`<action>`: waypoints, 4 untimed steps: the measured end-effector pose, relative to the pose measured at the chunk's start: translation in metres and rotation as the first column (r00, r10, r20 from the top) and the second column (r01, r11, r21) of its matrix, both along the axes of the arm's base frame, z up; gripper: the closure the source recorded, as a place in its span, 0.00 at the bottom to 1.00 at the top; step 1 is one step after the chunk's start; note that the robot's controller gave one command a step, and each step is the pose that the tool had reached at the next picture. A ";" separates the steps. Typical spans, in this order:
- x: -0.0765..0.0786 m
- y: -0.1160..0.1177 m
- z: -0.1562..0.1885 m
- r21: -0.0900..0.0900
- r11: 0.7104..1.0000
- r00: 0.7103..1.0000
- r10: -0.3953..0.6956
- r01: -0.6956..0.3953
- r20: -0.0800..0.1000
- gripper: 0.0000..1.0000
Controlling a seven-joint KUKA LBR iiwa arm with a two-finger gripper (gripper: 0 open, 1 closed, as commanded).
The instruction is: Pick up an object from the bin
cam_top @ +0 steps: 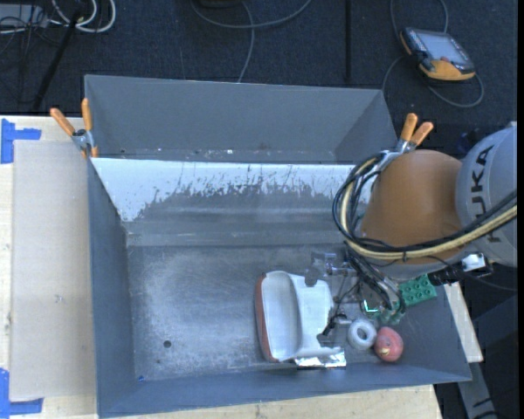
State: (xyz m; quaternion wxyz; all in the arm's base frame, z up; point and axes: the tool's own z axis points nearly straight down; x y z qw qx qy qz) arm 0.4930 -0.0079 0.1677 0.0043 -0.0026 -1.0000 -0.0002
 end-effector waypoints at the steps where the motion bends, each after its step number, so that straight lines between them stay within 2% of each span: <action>1: 0.061 0.021 -0.087 -0.001 0.751 0.751 0.660 -0.660 0.009 0.00; 2: 0.109 -0.031 -0.096 -0.005 0.373 0.373 0.928 -0.928 0.010 0.00; 3: 0.108 -0.031 -0.096 0.000 0.377 0.377 0.926 -0.926 0.009 1.00; 4: 0.062 -0.016 0.063 -0.005 0.372 0.371 0.928 -0.928 0.011 1.00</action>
Offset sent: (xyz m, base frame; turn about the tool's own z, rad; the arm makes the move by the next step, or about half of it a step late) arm 0.0595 0.0202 -0.0884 -0.7203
